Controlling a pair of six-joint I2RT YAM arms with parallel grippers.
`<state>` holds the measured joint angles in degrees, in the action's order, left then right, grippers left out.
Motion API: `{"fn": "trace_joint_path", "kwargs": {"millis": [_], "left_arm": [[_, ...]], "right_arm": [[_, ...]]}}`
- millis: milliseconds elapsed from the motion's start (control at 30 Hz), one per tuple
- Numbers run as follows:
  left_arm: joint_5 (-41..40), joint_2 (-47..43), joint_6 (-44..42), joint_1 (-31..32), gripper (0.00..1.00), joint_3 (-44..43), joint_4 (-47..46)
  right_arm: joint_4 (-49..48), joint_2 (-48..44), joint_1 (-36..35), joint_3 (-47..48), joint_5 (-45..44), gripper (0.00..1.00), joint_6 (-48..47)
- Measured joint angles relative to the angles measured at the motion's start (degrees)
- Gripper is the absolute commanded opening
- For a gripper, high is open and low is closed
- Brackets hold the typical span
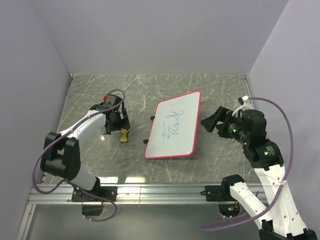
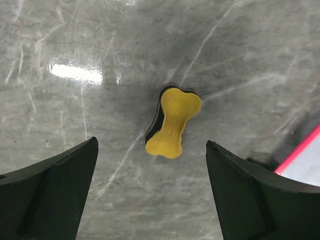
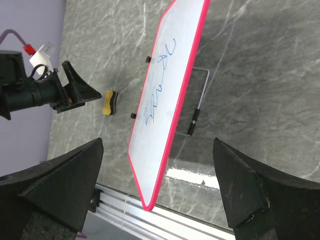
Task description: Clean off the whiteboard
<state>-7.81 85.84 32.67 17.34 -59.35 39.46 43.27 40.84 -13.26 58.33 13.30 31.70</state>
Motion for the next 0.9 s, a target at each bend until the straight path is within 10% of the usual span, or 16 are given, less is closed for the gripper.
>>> {"fn": "trace_joint_path", "kwargs": {"millis": [467,900], "left_arm": [[0.5,8.9,-2.0,2.2,0.82,-0.4,-5.2],[-0.6,11.5,-2.2,3.5,0.45,1.2,-7.1]], "right_arm": [[0.8,2.8,0.0,0.3,-1.7,0.96,-0.1],[-1.8,6.5,0.0,0.3,-2.1,0.96,0.3]]}}
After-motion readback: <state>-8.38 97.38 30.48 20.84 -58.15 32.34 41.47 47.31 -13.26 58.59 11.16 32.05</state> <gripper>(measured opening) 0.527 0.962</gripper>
